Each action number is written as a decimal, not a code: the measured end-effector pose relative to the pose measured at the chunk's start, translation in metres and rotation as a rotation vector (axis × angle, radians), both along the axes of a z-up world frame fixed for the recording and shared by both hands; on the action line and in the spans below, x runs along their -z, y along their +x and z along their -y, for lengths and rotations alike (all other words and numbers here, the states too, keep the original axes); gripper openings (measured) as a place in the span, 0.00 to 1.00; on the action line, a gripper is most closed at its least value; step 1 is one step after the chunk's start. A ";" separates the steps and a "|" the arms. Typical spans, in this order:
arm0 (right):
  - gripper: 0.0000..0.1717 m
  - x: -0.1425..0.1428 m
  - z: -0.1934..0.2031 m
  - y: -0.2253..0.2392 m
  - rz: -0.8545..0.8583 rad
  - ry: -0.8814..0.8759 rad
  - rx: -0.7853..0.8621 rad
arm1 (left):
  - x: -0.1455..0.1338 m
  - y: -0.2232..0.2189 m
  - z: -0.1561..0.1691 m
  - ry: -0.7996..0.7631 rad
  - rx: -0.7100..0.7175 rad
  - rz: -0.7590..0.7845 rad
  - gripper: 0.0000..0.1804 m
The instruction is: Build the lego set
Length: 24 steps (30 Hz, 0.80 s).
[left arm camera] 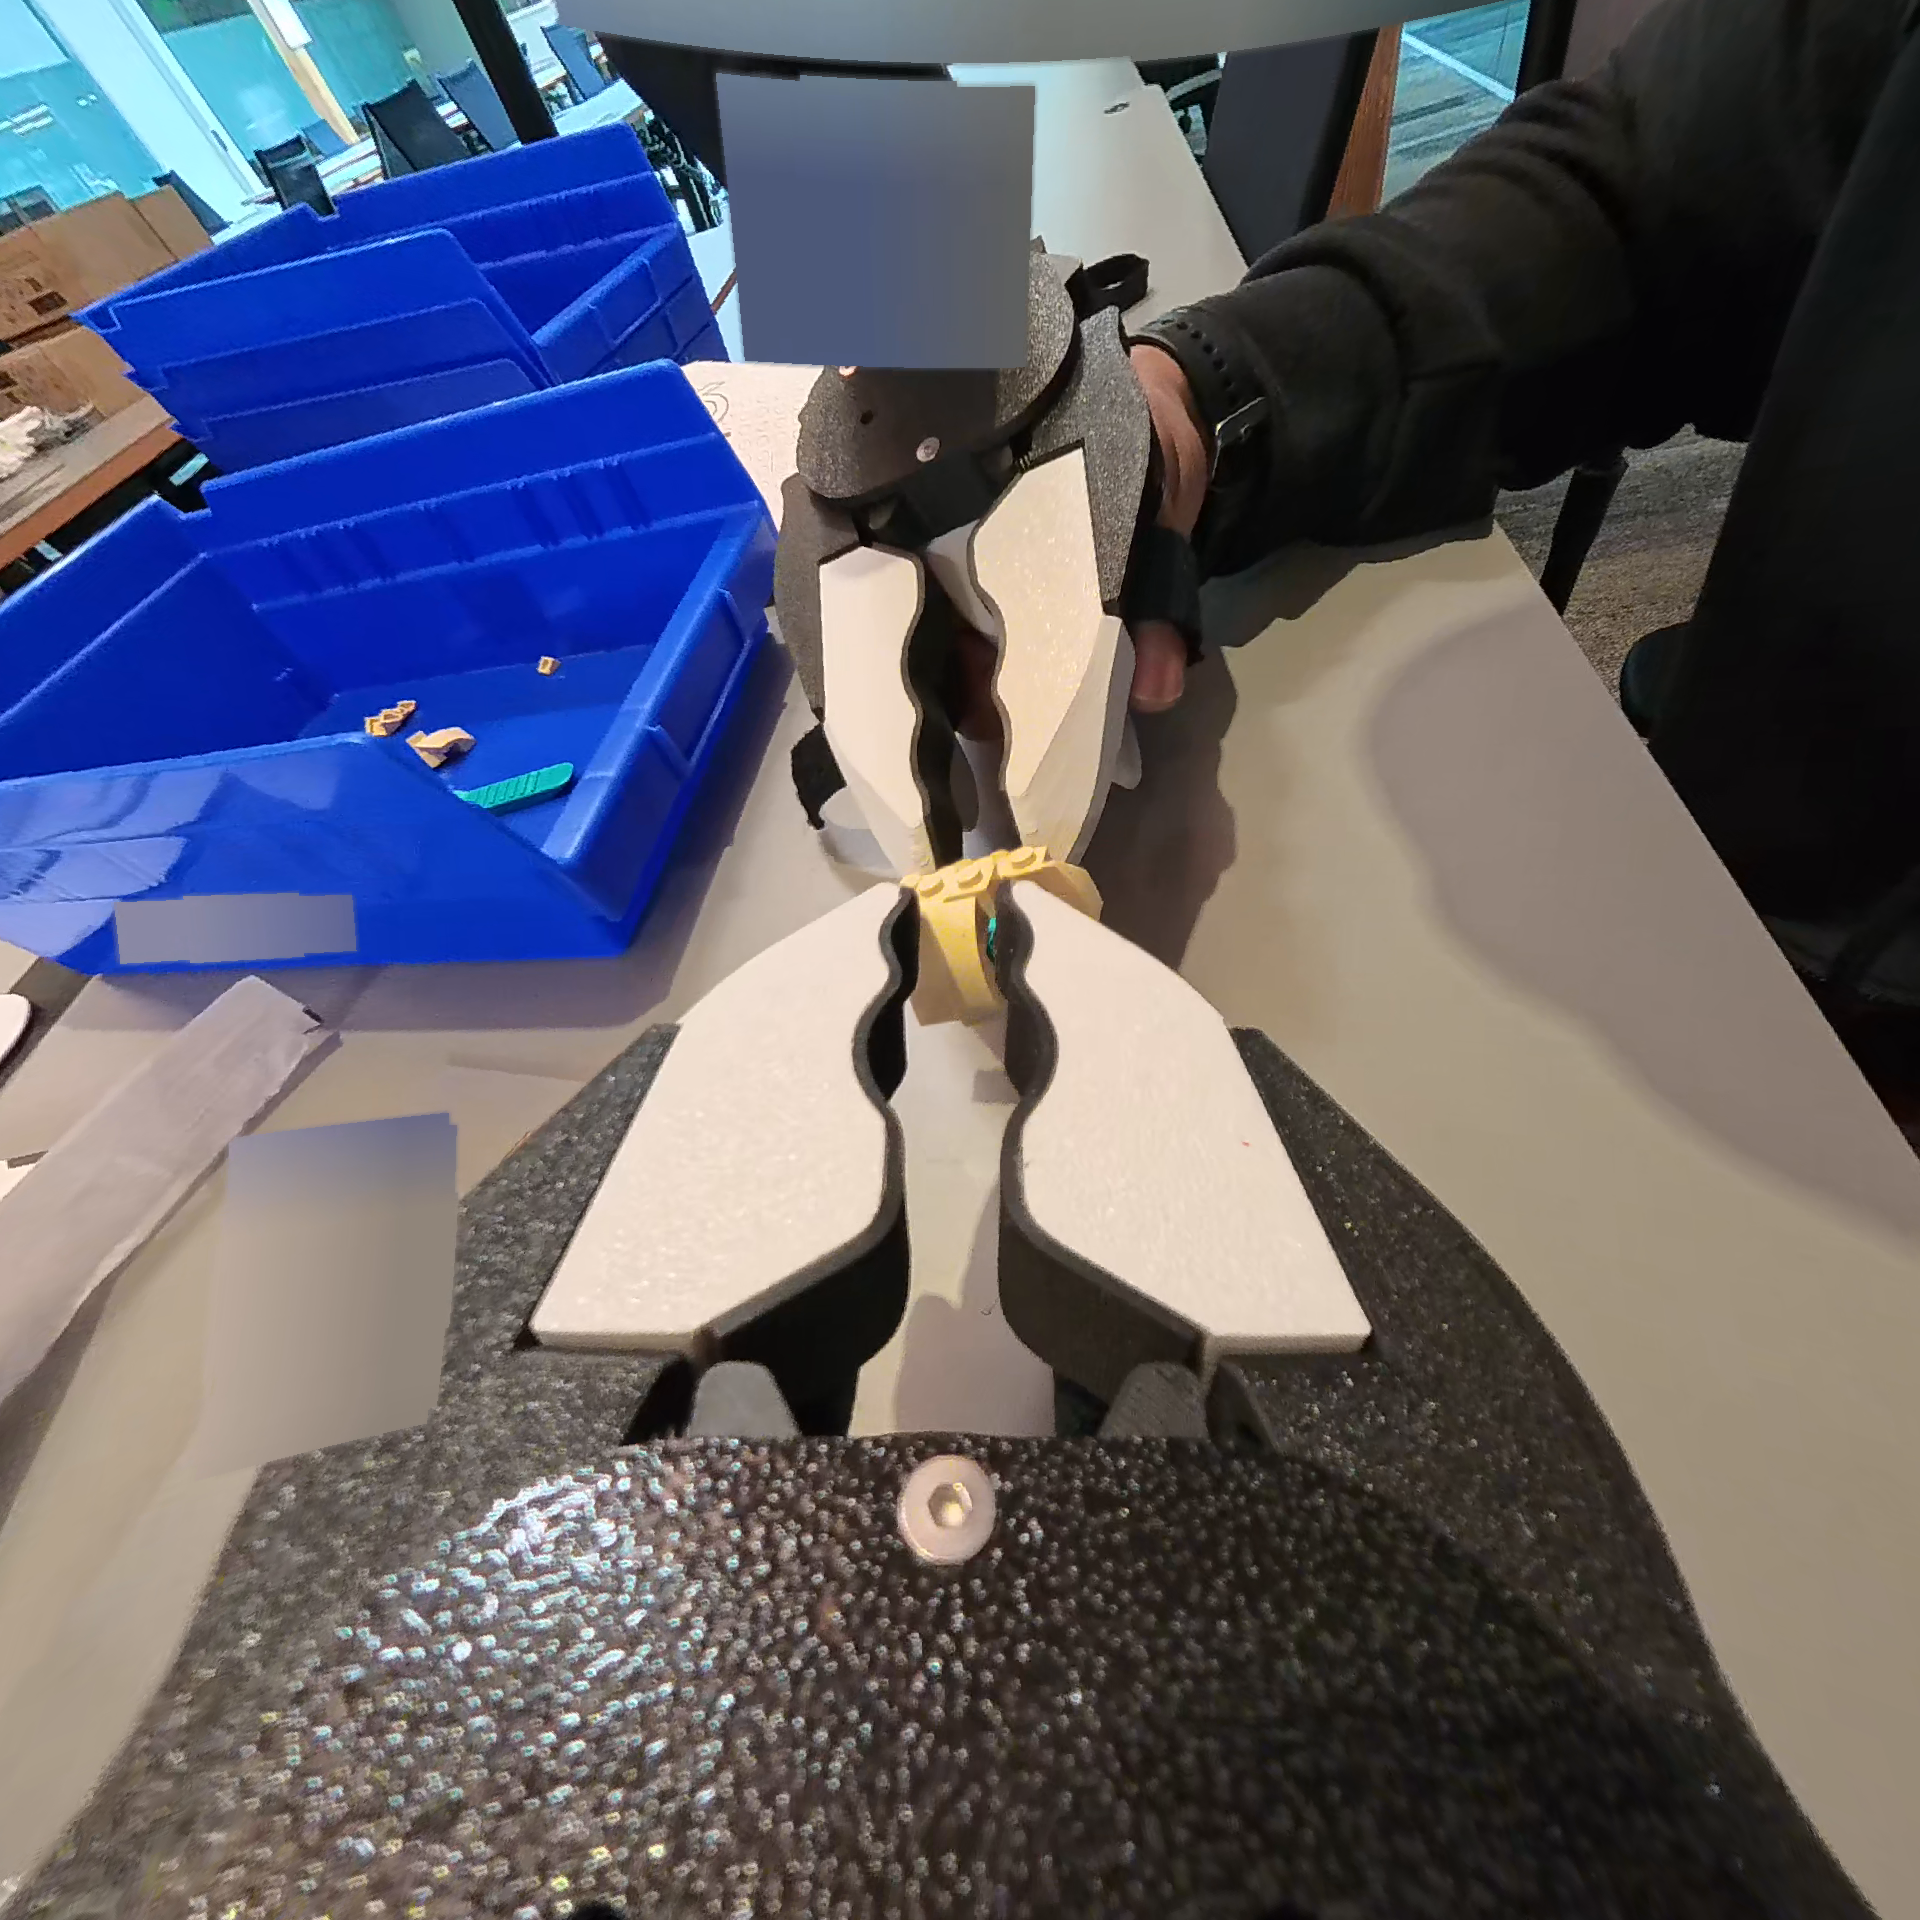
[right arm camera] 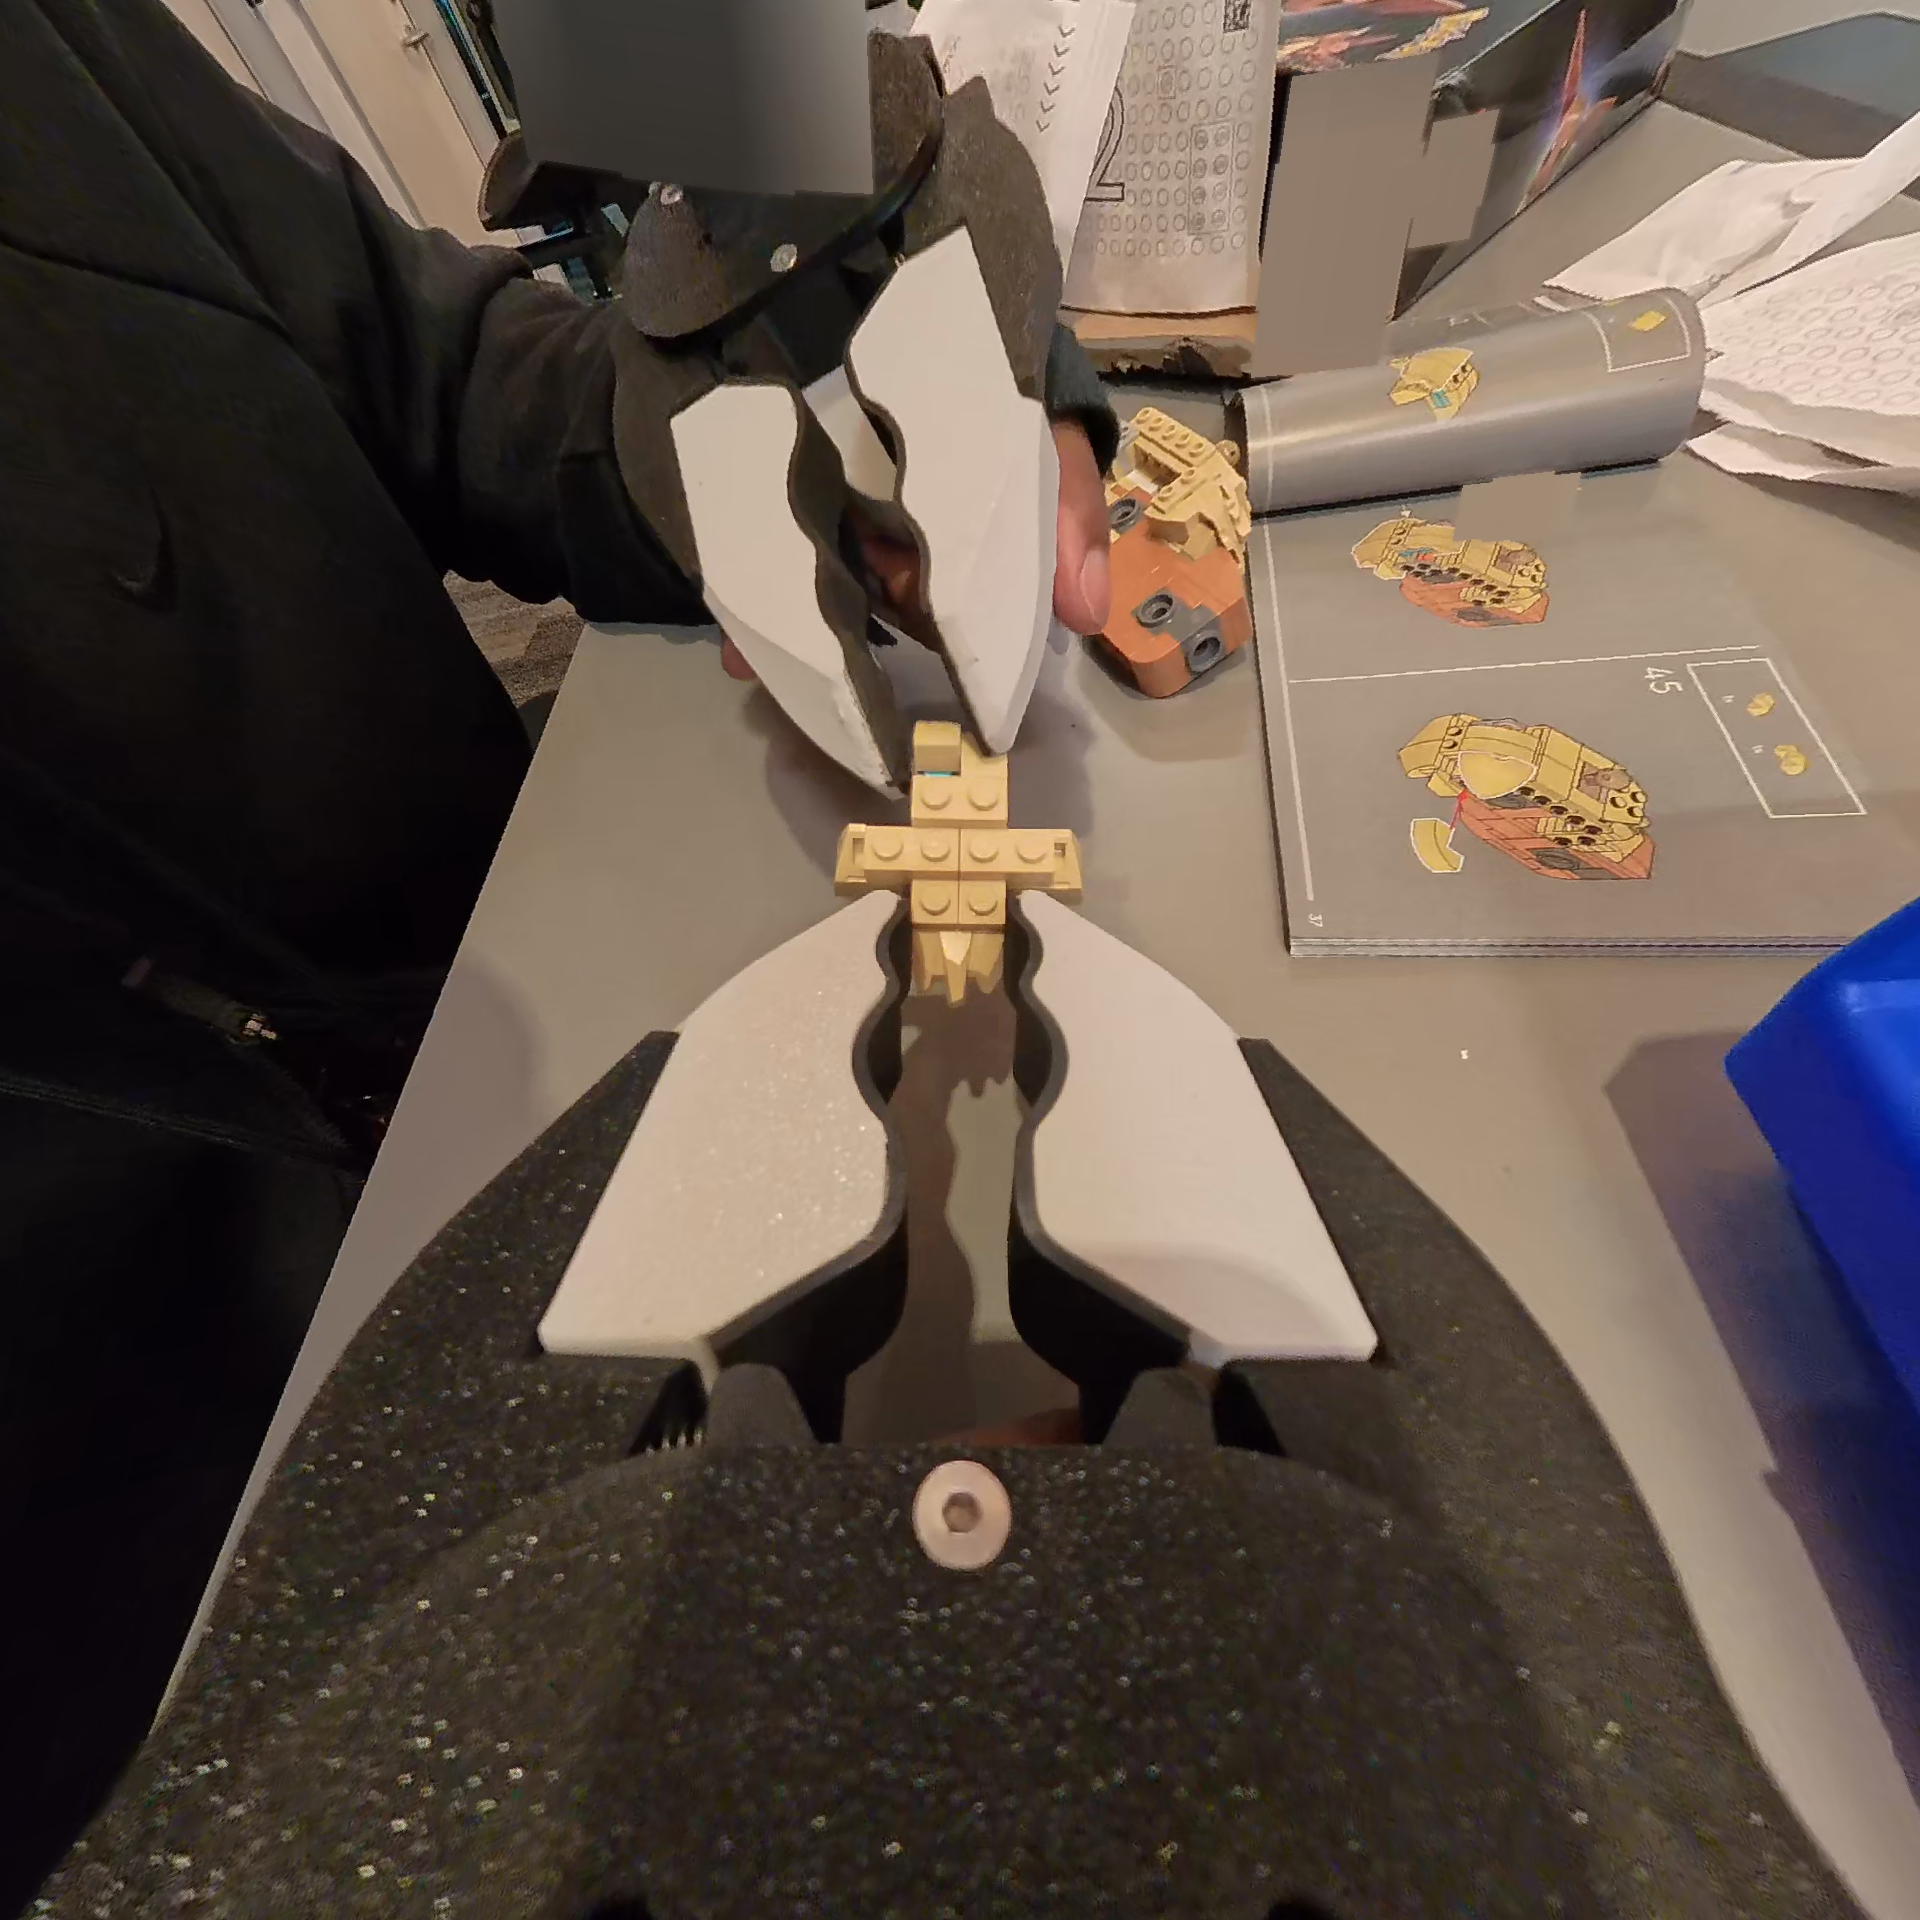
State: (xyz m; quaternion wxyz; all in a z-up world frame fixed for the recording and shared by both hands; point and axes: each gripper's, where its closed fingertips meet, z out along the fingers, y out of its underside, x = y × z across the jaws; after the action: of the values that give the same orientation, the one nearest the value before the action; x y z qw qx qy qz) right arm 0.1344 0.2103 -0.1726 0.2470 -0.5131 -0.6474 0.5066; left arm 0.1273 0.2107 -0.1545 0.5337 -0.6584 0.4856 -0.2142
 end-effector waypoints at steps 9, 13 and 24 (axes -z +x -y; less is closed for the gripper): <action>0.10 -0.001 0.000 0.000 -0.005 -0.008 0.002 | -0.001 0.006 -0.002 0.020 -0.017 0.027 0.06; 0.10 -0.002 -0.001 0.000 -0.012 -0.022 0.003 | -0.006 0.010 -0.001 0.053 -0.013 0.030 0.06; 0.10 -0.005 -0.006 0.001 -0.018 -0.047 0.020 | -0.022 -0.002 -0.005 0.118 -0.055 0.027 0.11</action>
State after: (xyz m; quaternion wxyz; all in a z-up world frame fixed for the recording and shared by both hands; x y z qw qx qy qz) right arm 0.1354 0.2162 -0.1677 0.2457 -0.5206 -0.6280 0.5237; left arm 0.1252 0.2157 -0.1330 0.5838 -0.6360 0.4718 -0.1793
